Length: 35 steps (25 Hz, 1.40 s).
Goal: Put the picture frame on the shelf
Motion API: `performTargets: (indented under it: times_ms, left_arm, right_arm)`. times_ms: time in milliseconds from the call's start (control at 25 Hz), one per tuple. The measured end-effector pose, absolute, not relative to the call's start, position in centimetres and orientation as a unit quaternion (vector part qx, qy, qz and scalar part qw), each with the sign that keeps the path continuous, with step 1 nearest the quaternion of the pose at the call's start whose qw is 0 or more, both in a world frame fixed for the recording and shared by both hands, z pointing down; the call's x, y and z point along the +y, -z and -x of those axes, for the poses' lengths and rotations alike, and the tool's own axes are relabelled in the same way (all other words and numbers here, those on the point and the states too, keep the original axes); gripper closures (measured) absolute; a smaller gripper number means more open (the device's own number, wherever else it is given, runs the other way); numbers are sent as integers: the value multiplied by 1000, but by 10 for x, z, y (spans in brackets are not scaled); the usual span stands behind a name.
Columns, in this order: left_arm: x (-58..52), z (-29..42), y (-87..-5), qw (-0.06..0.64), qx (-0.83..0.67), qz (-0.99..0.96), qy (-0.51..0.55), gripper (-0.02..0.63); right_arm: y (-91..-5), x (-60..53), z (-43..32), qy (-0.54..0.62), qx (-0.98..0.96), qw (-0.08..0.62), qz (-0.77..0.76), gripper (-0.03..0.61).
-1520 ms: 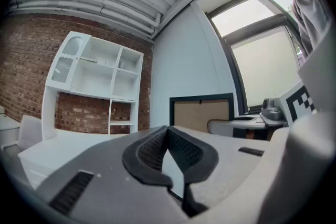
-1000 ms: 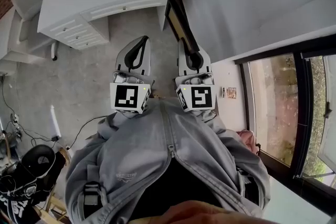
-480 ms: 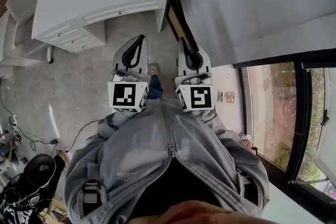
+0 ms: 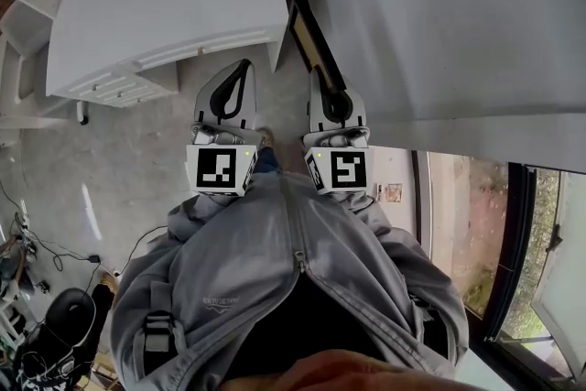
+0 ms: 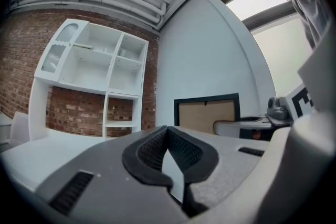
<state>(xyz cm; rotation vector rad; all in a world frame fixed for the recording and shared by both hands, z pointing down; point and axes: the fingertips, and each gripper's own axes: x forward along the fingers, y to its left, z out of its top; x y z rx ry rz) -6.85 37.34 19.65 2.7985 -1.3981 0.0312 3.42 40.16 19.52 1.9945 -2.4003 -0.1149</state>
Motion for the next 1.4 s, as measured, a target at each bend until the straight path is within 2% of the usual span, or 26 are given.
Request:
performTargets:
  times_ms: [400,1000,1400]
  left_arm:
    - [292,50,-206,11,-444,-896,-13,606]
    - [268,50,-220,28,-452,-891,-21,606]
    - [236,48,-220,14,-473,-881,-17,606]
  right_arm:
    - [-203,323,-49,32,-770,12,-637,545]
    - [-213,293,-57,17,-778,18,-628,545]
    - [-208,254,-56,46,-797,0,-602,545]
